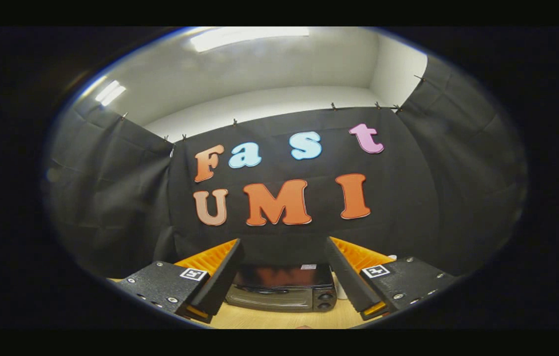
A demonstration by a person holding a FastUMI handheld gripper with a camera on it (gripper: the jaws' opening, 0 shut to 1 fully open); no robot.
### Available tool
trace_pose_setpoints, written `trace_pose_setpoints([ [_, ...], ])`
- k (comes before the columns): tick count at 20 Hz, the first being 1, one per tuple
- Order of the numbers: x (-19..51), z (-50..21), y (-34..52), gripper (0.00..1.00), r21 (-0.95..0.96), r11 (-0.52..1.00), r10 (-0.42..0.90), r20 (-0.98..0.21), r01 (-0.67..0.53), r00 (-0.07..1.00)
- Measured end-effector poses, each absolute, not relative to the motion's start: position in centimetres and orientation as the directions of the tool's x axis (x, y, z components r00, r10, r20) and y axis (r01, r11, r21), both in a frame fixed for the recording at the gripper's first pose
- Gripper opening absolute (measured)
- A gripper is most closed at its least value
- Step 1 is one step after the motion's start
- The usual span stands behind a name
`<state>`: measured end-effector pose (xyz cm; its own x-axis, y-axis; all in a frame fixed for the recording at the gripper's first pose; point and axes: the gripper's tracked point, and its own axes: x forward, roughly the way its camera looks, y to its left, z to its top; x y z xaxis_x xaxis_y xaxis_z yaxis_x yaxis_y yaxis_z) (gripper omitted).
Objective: Open the toaster oven, put the food inside, and close the toaster oven door.
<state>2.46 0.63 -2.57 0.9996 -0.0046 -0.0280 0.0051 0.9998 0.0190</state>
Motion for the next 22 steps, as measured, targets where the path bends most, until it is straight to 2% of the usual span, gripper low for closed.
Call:
trace_pose_setpoints([
  [6, 4.9, -6.0, 0.2, 0.98, -0.002, 0.999, -0.051, -0.055, 0.051, 0.997],
  [17, 11.8, -23.1, 3.1, 0.97, -0.060, 0.997, -0.072, -0.345, 0.055, 0.936],
  [22, 13.8, -26.1, 4.4, 0.97, -0.046, 0.997, -0.074, -0.376, 0.061, 0.924],
])
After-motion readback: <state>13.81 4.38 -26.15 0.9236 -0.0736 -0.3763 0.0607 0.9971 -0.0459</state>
